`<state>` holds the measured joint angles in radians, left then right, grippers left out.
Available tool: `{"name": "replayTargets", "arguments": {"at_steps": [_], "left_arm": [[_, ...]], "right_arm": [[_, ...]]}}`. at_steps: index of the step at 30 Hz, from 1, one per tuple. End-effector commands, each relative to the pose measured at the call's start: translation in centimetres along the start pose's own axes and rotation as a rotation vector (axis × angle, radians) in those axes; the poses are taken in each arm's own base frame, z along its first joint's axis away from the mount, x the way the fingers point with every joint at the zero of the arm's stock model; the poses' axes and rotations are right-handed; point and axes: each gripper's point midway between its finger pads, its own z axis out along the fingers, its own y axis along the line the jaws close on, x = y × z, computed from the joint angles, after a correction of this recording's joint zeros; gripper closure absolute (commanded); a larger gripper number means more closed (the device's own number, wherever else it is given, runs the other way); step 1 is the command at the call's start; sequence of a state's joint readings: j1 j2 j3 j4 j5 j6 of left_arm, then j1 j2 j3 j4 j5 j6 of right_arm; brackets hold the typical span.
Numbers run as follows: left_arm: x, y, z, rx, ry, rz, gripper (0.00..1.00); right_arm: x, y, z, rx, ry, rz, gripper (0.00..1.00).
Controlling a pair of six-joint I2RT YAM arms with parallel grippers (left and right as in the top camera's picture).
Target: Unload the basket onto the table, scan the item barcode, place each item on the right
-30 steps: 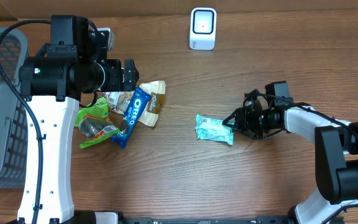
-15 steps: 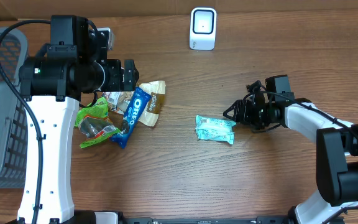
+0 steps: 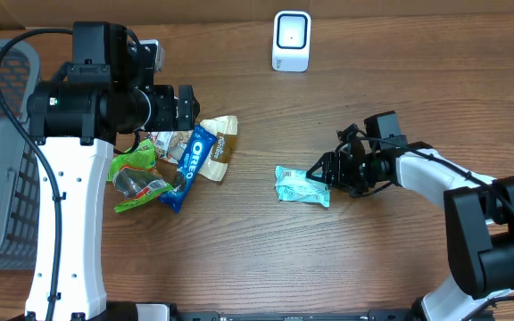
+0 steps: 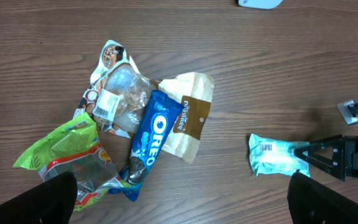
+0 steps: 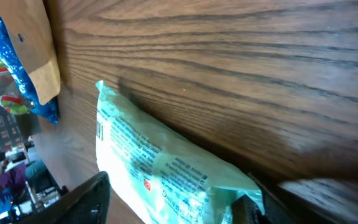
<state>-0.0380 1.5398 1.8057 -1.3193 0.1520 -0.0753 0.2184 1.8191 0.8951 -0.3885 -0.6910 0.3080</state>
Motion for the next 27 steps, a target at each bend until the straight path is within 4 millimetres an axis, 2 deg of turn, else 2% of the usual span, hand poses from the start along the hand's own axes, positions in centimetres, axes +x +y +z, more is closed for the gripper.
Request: {"name": "replayTargets", "arguments": {"at_steps": [1, 3, 4, 5, 6, 10, 13, 15, 17, 21, 27], "left_arm": [[0.1, 0.1, 0.2, -0.006, 0.007, -0.012, 0.00], [0.1, 0.1, 0.2, -0.006, 0.008, -0.012, 0.00], [0.1, 0.1, 0.2, -0.006, 0.007, -0.012, 0.00], [0.1, 0.1, 0.2, -0.006, 0.007, -0.012, 0.00], [0.1, 0.1, 0.2, -0.006, 0.007, -0.012, 0.00], [0.1, 0.1, 0.2, -0.006, 0.007, -0.012, 0.00], [0.1, 0.1, 0.2, -0.006, 0.007, -0.012, 0.00], [0.1, 0.1, 0.2, -0.006, 0.007, -0.012, 0.00], [0.1, 0.1, 0.2, -0.006, 0.007, -0.012, 0.00], [0.1, 0.1, 0.2, -0.006, 0.007, -0.012, 0.00], [0.1, 0.1, 0.2, -0.006, 0.007, -0.012, 0.00]], "right_arm": [[1.6, -2.5, 1.2, 0.083, 0.022, 0.032, 0.42], [1.5, -2.5, 1.3, 0.077, 0.012, 0.023, 0.58], [1.5, -2.5, 1.3, 0.076, 0.007, 0.019, 0.71], [1.3, -2.4, 1.3, 0.073, 0.001, 0.013, 0.80], [1.1, -2.3, 1.3, 0.067, -0.003, 0.005, 0.85], [0.2, -1.1, 1.0, -0.004, -0.022, -0.027, 0.87], [-1.0, 0.5, -0.2, -0.082, -0.033, -0.070, 0.92], [-2.2, 1.3, -1.5, -0.113, -0.053, -0.063, 0.96], [-3.3, 2.4, -3.0, -0.162, -0.068, -0.076, 0.96], [-4.2, 6.3, -6.7, -0.329, -0.072, -0.223, 0.96], [-4.8, 8.3, -9.3, -0.333, -0.079, -0.300, 0.96]]}}
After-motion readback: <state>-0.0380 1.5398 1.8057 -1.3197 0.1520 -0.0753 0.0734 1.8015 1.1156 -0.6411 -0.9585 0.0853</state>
